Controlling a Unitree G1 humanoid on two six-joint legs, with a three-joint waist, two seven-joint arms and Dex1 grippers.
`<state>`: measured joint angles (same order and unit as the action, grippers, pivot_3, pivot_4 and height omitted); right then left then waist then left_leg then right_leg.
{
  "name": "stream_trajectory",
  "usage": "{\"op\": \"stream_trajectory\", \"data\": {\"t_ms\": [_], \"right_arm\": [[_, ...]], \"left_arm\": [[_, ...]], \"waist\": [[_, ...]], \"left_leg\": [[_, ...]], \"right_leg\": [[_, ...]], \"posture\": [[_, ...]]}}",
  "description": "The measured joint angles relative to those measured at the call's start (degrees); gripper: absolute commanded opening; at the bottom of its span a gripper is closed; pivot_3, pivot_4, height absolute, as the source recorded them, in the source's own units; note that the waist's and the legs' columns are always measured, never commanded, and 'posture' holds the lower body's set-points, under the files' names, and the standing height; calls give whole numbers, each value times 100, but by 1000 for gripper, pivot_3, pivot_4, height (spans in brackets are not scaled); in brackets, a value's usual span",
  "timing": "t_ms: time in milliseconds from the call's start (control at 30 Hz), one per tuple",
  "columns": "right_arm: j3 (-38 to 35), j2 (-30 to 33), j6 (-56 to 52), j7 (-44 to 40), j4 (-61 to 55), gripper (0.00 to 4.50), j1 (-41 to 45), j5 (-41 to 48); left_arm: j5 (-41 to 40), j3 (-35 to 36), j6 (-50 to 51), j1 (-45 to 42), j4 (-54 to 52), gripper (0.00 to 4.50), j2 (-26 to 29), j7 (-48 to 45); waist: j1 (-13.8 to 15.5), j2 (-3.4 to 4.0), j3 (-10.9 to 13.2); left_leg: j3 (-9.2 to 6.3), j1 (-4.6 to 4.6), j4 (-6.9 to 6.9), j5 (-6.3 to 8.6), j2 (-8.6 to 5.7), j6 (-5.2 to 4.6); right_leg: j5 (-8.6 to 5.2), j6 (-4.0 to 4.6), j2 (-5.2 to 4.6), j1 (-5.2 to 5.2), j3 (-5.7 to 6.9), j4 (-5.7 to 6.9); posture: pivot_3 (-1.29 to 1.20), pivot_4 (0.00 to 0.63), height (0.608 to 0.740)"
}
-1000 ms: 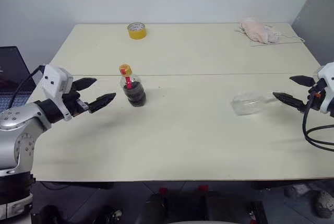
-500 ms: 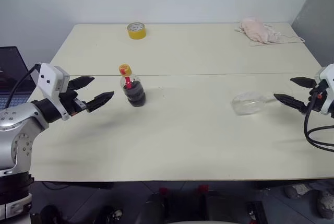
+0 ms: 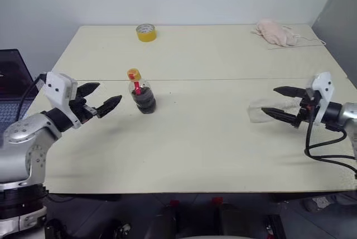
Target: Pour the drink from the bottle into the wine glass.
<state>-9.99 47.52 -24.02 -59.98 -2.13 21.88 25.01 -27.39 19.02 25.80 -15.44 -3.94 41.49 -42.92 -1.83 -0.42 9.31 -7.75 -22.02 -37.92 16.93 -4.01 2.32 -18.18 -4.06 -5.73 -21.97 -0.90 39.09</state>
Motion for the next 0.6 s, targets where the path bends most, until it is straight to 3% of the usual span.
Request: {"op": "stream_trajectory", "data": {"t_ms": [200, 600], "right_arm": [[245, -275, -535, 266, -997, 4476, 202, 331], [480, -511, -1259, 555, -1846, 4476, 290, 784]], "left_arm": [[274, -512, -254, -187, 288, 4500, -452, 162], [493, -745, -781, -799, 1164, 4500, -939, 216]], "waist": [[0, -5, -1], [0, -14, -6]], "left_leg": [[-4, -1, -1, 0, -2, 0], [-8, -1, -2, 0, -6, 0]], "right_leg": [[0, 0, 0, 0, 2, -1], [1, -1, -2, 0, 5, 0]], "posture": [[0, 150, 740], [0, 150, 740]]}}
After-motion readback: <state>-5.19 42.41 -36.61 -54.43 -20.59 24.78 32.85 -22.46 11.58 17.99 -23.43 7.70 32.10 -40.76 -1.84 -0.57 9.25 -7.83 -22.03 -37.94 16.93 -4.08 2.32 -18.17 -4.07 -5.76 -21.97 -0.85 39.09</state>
